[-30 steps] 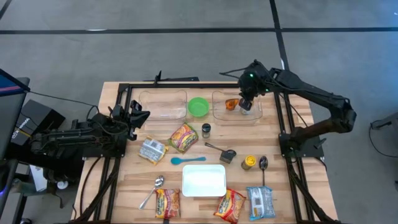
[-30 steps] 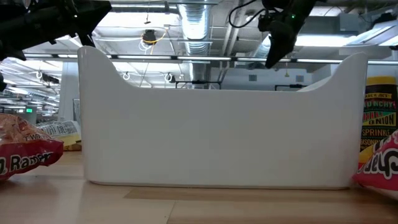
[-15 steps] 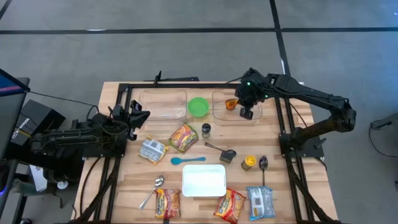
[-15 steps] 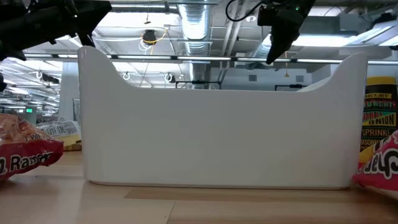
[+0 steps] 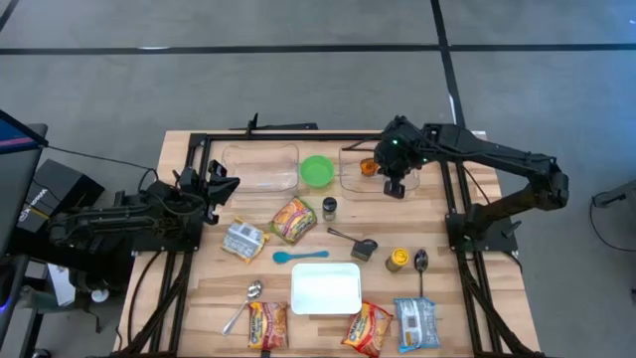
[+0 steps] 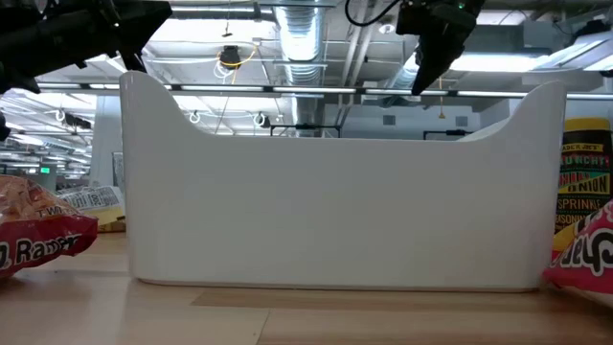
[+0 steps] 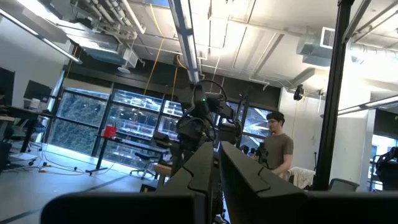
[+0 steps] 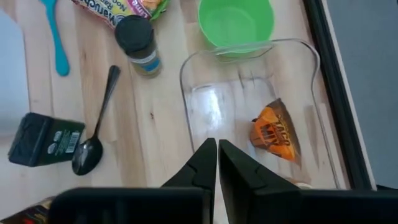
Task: Pick & Place Food Item
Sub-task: Put the yellow noodle pack into the left transparent bin
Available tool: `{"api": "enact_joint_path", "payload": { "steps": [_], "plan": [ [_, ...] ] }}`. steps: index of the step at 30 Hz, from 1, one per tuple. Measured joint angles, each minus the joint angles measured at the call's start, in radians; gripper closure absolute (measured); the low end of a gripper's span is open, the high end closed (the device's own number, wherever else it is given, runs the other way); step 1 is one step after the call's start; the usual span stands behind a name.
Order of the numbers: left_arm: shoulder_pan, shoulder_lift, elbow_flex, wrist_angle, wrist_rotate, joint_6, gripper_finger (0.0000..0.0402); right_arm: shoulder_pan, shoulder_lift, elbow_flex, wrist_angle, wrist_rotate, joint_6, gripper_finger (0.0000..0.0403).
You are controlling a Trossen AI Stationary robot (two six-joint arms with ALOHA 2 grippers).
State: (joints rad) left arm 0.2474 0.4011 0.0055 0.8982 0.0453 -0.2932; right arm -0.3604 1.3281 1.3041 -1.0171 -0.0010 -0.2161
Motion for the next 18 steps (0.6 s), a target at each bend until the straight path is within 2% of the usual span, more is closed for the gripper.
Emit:
{"api": "enact_joint_path", "payload": {
  "steps": [3,7,9,15,18],
  "plan": [
    [0.0,0.0,0.0,0.0,0.0,0.0,0.038,-0.001,0.0,0.0,0.0,0.001,0.045,0.0392],
    [0.0,0.0,0.0,0.0,0.0,0.0,0.038,0.001,0.0,0.0,0.001,-0.011,-0.013,0.0392],
    [0.0,0.0,0.0,0.0,0.0,0.0,0.038,-0.004,0.0,0.0,0.002,-0.071,-0.016,0.0392],
    [0.0,0.0,0.0,0.0,0.0,0.0,0.038,-0.045,-0.058,-0.045,0.082,-0.361,-0.092,0.039],
    [0.0,0.0,0.0,0.0,0.0,0.0,0.038,-0.067,-0.111,-0.109,0.16,-0.419,-0.105,0.039]
  ]
}}
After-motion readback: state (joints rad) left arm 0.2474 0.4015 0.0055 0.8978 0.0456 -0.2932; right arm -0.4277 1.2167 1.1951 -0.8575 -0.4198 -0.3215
